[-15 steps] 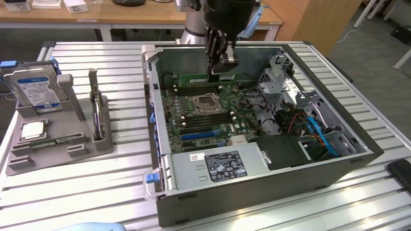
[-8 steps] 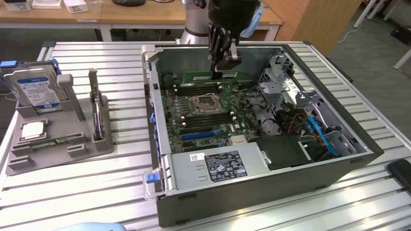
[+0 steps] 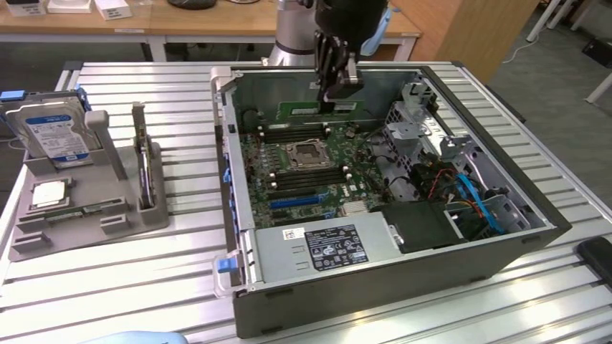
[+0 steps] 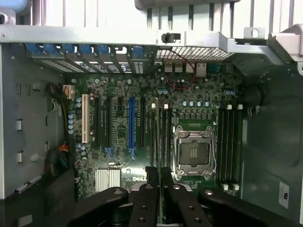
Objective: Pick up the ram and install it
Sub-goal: 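Pick up the ram and move it above insertion slot, then insert the ram into the slot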
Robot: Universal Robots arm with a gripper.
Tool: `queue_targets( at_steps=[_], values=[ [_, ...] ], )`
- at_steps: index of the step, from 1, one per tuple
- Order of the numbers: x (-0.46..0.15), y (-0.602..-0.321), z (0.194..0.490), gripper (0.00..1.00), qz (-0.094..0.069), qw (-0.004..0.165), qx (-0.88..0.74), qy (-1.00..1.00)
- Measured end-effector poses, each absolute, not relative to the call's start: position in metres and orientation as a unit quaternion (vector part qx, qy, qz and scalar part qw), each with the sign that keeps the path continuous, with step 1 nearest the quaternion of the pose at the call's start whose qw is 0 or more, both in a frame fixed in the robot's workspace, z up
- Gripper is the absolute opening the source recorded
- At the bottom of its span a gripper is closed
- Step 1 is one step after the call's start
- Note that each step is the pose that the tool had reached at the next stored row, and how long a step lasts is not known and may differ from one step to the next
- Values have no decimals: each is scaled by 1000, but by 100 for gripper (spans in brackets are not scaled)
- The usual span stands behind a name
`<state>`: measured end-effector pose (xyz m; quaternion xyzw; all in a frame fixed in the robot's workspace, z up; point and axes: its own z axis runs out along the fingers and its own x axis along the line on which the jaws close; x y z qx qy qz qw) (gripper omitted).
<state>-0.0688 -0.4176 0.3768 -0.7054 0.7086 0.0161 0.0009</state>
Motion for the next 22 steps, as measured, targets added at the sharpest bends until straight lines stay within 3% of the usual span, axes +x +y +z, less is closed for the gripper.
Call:
queue_targets(
  at_steps=[22],
  values=[
    [-58,-394,376,14,16,1,-705,709]
  ],
)
